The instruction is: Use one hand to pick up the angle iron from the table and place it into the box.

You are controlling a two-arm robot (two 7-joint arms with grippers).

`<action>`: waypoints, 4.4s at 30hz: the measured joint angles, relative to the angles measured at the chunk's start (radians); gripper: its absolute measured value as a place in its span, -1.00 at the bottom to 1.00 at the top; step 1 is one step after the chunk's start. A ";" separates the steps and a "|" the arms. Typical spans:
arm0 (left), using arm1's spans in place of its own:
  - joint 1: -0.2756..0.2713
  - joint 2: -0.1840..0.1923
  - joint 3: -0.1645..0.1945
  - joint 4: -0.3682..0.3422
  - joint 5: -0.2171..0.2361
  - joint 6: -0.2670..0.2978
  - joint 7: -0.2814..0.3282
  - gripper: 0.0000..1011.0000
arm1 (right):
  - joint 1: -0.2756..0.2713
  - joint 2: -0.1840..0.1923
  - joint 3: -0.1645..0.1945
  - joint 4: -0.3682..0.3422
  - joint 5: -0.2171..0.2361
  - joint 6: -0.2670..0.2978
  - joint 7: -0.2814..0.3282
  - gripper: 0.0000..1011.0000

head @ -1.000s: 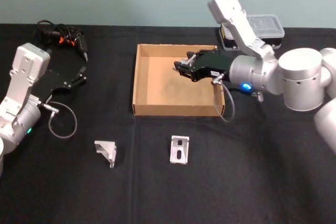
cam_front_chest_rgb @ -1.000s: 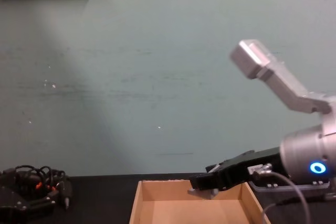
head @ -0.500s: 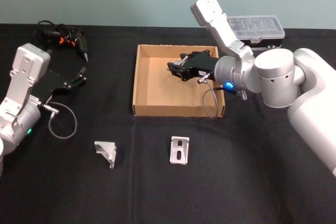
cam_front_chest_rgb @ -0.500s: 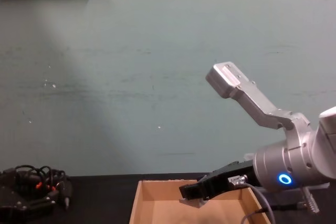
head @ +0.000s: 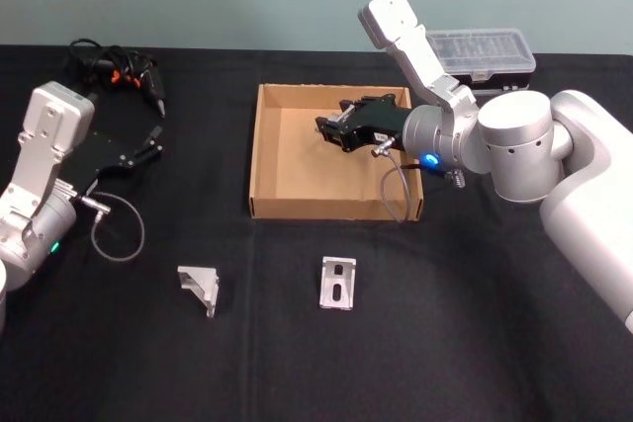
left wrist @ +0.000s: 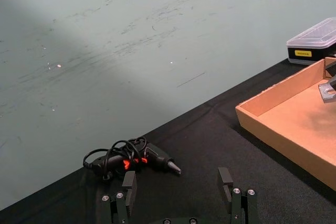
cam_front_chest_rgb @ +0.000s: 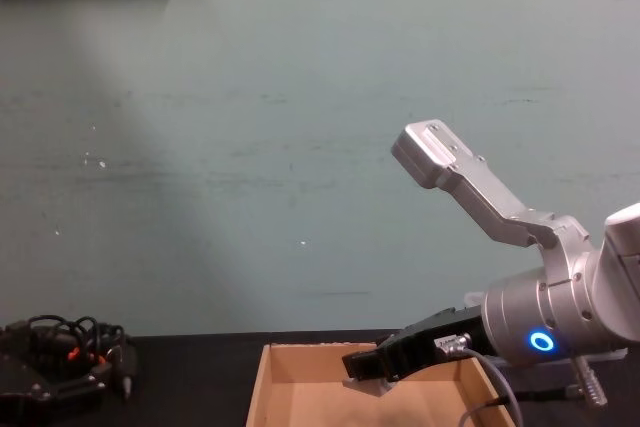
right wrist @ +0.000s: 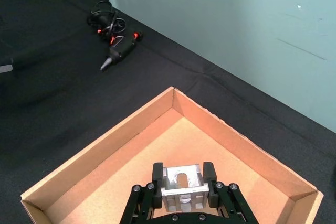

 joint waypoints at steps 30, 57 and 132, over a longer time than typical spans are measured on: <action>0.000 0.000 0.000 0.000 0.000 0.000 0.000 1.00 | -0.003 0.004 0.000 -0.007 0.004 -0.002 0.003 0.98; 0.000 0.000 0.000 0.000 0.000 0.000 0.000 1.00 | -0.261 0.402 0.062 -0.456 0.150 -0.231 0.431 0.98; 0.000 0.000 0.000 0.000 0.000 0.000 0.000 1.00 | -0.188 0.351 -0.127 -0.348 0.054 -0.154 0.414 -0.86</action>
